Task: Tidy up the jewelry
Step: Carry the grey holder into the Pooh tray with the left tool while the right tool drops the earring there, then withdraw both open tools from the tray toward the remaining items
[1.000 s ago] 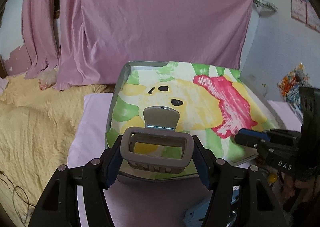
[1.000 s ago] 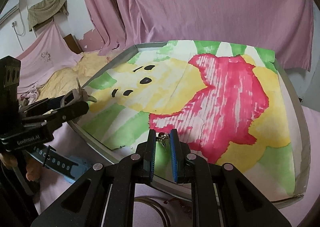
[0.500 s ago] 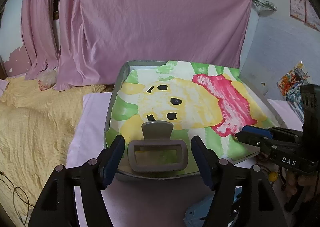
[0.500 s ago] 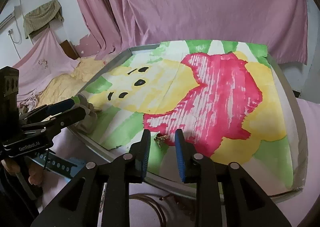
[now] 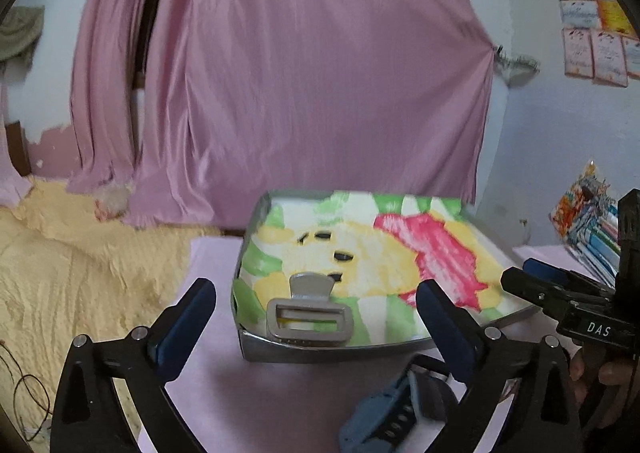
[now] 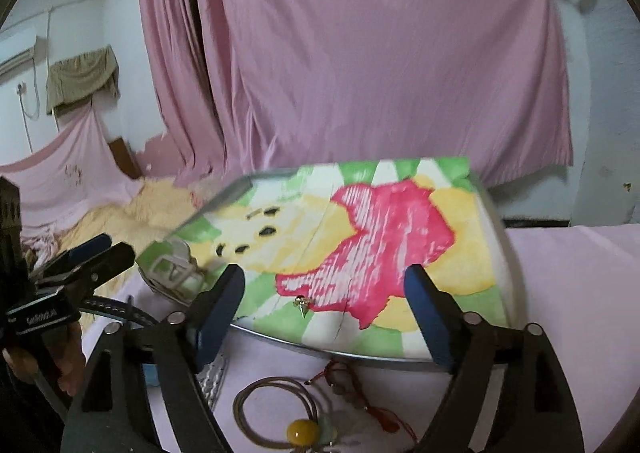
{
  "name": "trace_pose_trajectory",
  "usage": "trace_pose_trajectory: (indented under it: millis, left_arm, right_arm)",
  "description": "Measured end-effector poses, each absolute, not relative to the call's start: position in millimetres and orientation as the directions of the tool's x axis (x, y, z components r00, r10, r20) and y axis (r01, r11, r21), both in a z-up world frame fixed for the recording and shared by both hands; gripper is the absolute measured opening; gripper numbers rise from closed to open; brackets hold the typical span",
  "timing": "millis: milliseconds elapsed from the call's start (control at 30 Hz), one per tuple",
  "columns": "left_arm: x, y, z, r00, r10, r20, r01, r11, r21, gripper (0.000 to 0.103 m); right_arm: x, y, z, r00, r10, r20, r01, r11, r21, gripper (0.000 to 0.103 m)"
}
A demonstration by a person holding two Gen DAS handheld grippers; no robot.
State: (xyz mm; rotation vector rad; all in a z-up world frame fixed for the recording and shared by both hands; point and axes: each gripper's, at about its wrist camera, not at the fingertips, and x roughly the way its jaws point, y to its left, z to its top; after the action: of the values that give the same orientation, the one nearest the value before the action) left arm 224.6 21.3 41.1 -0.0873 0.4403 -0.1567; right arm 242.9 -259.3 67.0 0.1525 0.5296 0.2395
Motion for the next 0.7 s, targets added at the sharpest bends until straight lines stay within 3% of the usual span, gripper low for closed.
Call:
trace_pose_trajectory:
  millis: [133, 367, 700]
  left_arm:
    - [198.9, 17.3, 49.1, 0.93, -0.159, -0.332, 0.132, 0.986, -0.103, 0.102]
    - [172.0, 8.4, 48.4, 0.943, -0.17, -0.286, 0.145, 0.984, -0.107, 0.103]
    - [139.5, 2.2, 47.2, 0.951, -0.17, -0.256, 0.146, 0.983, -0.111, 0.103]
  right_arm:
    - [220.6, -260.3, 79.6, 0.883, 0.237, -0.405, -0.184, 0.969, 0.164, 0.095]
    - [180.5, -257.8, 95.9, 0.941, 0.18, -0.286, -0.169, 0.984, 0.061, 0.096]
    - [137.6, -267.6, 102.0, 0.959, 0.137, -0.249, -0.134, 0.991, 0.03, 0.096]
